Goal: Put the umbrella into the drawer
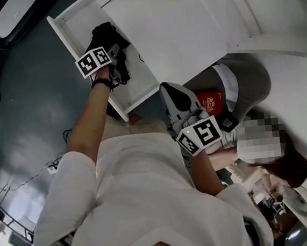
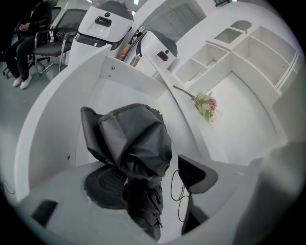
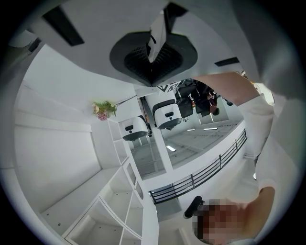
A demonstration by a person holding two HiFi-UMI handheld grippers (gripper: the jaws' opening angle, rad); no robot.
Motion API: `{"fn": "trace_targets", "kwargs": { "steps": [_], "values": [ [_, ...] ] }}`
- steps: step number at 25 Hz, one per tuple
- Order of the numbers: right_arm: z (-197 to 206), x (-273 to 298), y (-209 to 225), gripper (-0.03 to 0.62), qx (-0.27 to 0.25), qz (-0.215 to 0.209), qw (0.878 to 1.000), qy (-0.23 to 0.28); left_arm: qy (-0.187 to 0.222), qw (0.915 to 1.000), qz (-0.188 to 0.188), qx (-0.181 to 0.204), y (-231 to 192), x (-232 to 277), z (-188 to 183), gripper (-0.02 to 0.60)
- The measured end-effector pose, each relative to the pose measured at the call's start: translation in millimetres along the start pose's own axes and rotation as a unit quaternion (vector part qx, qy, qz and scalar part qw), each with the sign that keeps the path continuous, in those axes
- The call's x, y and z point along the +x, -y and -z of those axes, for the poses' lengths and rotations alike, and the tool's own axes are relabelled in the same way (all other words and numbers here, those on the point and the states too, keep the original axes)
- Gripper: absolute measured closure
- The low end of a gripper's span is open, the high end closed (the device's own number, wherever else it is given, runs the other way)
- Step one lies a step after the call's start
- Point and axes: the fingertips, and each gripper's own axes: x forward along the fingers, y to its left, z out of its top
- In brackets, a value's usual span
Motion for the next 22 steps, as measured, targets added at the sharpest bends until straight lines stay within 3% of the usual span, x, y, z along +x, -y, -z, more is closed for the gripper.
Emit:
{"fn": "trace_targets", "kwargs": {
  "steps": [7,12,16,18,22],
  "values": [
    [-13,3,-30,0.592,-0.018,-0.006,1.0,0.02,0.032,0.9979,0.056,-0.005,13,-36,-14,0.273],
    [-26,2,-48,0.592,-0.03,0.003,0.999,0.035,0.076,0.9912,0.108,-0.008,29,-73,-41,0.303],
    [-34,5,-72,0.592,-0.041,0.005,0.998,0.048,0.098,0.9859,0.134,0.02,34,-105,-61,0.389],
    [-38,6,-85,0.592,-0.048,0.006,0.997,0.054,0.115,0.982,0.146,0.036,34,-124,-71,0.465],
    [-46,6,-111,0.592,-0.063,0.008,0.996,0.065,0.153,0.972,0.16,0.078,35,-164,-92,0.538]
  ]
}}
